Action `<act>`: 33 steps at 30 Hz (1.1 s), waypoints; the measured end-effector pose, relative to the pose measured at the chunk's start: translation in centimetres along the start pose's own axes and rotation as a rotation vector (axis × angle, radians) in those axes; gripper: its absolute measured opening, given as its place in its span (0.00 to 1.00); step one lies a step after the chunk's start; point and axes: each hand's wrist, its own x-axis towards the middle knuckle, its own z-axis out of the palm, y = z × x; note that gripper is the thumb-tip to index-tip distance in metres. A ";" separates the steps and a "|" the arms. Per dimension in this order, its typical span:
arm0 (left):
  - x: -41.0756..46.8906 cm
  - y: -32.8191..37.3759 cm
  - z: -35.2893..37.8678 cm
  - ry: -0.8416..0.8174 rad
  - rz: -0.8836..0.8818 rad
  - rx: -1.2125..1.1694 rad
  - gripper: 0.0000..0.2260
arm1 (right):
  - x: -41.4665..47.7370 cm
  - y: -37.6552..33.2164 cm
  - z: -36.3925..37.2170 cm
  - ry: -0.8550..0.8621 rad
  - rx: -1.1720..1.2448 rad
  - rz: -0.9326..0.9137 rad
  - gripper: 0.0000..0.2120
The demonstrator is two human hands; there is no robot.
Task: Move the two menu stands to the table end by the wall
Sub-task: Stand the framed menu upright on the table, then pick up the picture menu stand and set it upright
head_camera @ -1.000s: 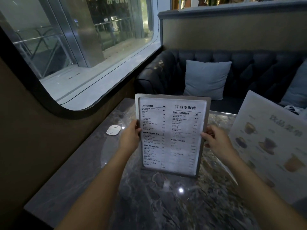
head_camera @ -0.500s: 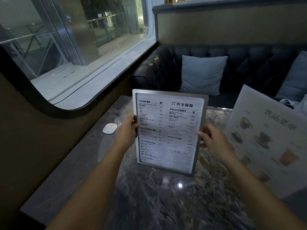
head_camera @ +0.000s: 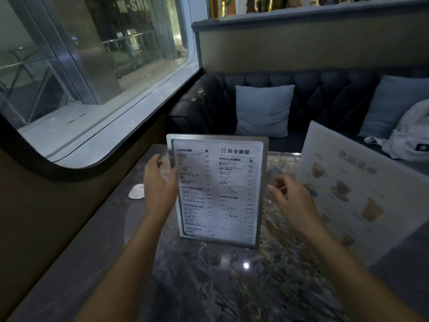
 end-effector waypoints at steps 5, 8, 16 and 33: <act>-2.1 7.5 1.3 0.084 0.408 -0.154 0.16 | -2.2 -1.5 -4.5 0.119 -0.060 -0.137 0.08; -3.5 11.4 3.2 -0.042 0.540 -0.184 0.16 | -3.8 -2.3 -7.0 0.159 -0.076 -0.158 0.08; -5.1 17.8 10.0 -0.413 0.701 -0.152 0.18 | -7.8 -0.9 -12.4 0.420 -0.240 -0.209 0.03; -4.5 19.3 16.9 -0.685 0.449 -0.126 0.14 | -9.5 6.4 -12.7 0.587 -0.160 0.134 0.05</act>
